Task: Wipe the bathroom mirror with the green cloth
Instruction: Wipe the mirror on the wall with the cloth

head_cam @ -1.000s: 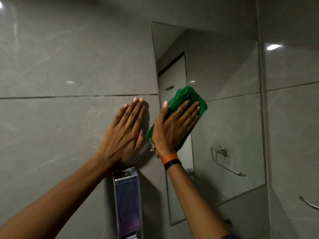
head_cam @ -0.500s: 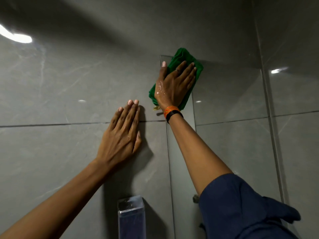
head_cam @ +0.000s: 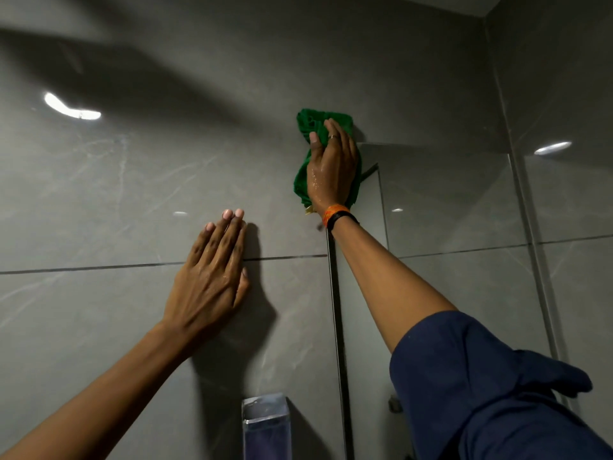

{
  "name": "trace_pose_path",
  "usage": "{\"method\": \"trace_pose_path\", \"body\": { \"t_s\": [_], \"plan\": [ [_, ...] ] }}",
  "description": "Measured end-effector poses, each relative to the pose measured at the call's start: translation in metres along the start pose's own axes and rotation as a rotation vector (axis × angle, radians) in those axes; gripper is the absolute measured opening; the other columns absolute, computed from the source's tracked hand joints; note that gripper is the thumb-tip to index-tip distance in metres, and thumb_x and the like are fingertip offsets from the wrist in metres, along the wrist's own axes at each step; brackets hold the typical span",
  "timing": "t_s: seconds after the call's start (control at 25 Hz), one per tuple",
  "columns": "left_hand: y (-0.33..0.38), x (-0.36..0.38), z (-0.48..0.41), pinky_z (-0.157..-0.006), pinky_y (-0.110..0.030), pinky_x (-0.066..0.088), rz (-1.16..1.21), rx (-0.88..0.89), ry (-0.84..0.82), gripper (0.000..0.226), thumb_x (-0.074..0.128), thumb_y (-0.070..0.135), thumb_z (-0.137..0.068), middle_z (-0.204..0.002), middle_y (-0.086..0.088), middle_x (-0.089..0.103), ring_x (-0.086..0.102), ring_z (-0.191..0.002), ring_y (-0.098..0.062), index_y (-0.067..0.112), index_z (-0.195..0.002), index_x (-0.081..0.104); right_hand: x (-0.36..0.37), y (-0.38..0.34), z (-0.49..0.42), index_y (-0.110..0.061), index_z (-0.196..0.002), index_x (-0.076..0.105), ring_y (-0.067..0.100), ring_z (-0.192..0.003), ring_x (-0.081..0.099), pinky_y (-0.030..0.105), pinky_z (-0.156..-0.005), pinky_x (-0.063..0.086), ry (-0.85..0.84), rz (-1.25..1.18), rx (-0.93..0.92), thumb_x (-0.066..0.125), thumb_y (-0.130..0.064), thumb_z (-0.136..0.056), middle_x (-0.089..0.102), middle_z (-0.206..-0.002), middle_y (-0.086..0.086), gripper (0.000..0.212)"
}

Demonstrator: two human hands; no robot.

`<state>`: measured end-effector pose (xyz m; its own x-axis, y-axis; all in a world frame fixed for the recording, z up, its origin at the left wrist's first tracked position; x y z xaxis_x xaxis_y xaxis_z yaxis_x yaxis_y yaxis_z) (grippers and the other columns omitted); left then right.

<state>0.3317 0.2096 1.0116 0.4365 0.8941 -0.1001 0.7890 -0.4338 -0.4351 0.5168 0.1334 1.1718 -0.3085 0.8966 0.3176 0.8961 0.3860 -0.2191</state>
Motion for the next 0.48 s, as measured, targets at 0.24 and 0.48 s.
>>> {"method": "trace_pose_path", "body": {
  "t_s": [0.24, 0.48],
  "plan": [
    [-0.03, -0.018, 0.017, -0.127, -0.049, 0.014, -0.075, -0.048, -0.1, 0.068, 0.026, 0.034, -0.099, -0.166, -0.025, 0.019, 0.015, -0.156, -0.037, -0.005, -0.155, 0.023, 0.034, -0.045, 0.028, 0.001, -0.139, 0.057, 0.032, -0.149, 0.039, 0.049, -0.126, 0.025, -0.235, -0.233, -0.04, 0.056, -0.019, -0.105, 0.051, -0.154, 0.018, 0.039],
    [-0.059, -0.062, 0.048, -0.127, -0.05, 0.02, -0.103, -0.107, -0.151, 0.068, 0.033, 0.026, -0.095, -0.165, -0.025, 0.023, 0.018, -0.156, -0.036, -0.006, -0.154, 0.028, 0.085, -0.094, 0.111, -0.022, -0.16, 0.027, 0.02, -0.159, 0.013, 0.063, -0.126, 0.002, -0.487, 0.381, -0.497, 0.032, -0.044, -0.107, 0.021, -0.17, 0.0, 0.057]
  ]
}}
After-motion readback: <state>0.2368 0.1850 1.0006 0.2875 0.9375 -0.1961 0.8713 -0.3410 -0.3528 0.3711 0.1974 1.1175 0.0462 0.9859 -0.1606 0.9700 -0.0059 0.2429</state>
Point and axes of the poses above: each hand's wrist, its own z-axis away from the middle knuckle, its own x-axis out of the palm, y = z × x, the point moved 10 cm from there along -z, towards the middle knuckle
